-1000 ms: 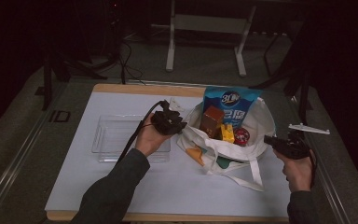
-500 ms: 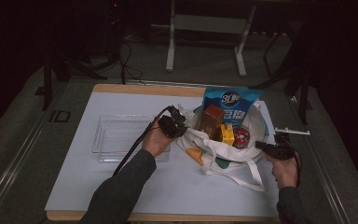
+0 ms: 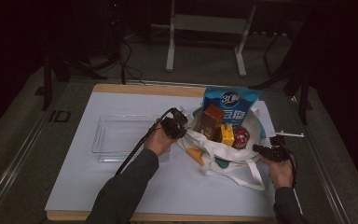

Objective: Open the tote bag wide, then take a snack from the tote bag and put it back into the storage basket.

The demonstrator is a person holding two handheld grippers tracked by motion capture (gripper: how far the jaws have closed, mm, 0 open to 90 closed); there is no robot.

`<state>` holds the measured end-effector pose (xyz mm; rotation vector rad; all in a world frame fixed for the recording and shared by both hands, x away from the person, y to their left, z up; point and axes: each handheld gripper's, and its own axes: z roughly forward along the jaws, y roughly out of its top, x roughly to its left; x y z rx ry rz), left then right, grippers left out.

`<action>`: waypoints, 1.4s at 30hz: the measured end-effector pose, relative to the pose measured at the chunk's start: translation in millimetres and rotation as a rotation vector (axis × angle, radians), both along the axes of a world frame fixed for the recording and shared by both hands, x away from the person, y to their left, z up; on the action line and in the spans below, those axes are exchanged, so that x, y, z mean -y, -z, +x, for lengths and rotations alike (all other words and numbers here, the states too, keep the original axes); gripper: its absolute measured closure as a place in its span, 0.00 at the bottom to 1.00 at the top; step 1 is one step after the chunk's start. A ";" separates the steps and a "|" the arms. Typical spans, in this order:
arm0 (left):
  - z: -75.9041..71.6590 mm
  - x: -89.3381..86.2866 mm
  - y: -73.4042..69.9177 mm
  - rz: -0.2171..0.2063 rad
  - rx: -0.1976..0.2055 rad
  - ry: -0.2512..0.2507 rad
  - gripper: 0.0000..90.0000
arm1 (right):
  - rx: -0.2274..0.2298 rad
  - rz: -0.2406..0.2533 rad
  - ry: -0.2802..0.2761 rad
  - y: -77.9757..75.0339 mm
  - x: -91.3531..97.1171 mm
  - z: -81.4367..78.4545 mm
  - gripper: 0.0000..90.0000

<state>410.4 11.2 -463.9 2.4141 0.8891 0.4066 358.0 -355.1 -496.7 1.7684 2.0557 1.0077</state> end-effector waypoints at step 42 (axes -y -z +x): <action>3.7 -21.8 -0.9 -0.112 -0.018 -0.002 0.86 | 0.029 -0.033 -0.087 16.4 -17.5 -31.7 0.93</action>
